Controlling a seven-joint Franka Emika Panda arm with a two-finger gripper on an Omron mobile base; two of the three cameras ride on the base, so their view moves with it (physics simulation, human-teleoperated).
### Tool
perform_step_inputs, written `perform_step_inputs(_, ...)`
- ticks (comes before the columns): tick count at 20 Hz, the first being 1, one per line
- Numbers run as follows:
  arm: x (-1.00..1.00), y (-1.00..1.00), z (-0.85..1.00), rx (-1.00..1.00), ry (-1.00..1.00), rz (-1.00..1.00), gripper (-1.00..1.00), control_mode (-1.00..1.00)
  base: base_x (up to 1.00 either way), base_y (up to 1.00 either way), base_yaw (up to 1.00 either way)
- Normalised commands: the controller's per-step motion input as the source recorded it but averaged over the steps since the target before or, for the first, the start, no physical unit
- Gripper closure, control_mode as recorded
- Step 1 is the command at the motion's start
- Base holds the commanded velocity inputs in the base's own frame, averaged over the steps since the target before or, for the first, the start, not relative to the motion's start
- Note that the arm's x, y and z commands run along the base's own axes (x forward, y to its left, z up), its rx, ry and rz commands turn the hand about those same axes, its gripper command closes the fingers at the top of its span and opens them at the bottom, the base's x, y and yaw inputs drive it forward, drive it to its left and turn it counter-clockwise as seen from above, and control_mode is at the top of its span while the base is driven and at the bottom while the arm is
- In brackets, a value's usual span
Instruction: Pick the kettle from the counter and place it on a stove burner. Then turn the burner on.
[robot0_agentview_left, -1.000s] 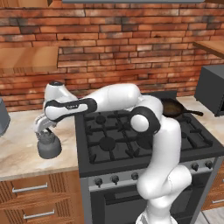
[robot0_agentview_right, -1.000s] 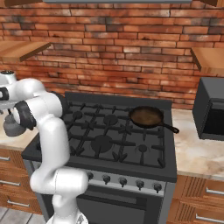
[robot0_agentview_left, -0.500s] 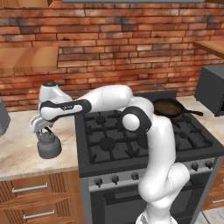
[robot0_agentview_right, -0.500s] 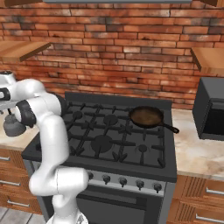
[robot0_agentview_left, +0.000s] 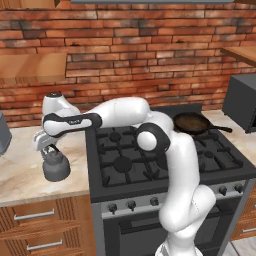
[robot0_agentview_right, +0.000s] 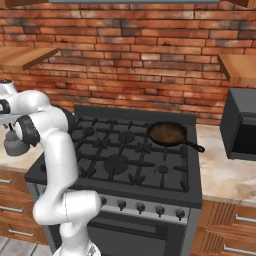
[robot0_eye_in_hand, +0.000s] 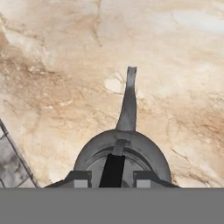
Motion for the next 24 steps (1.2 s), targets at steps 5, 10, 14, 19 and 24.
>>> perform_step_inputs(5,-0.02,0.00,0.00,0.00,-0.04,0.00,1.00,-1.00,0.00,0.00,0.00)
perform_step_inputs(10,-0.15,-0.01,0.18,0.00,-0.20,0.00,1.00,-1.00,0.00,0.00,0.00)
perform_step_inputs(14,-0.41,-0.10,0.25,0.00,-0.25,0.00,1.00,-1.00,0.00,0.00,0.00)
perform_step_inputs(19,-0.60,-0.37,0.07,0.00,-0.14,0.00,1.00,-1.00,0.00,0.00,0.00)
perform_step_inputs(24,-0.75,-0.65,0.12,0.00,-0.08,-0.02,1.00,-1.00,0.00,0.00,0.00)
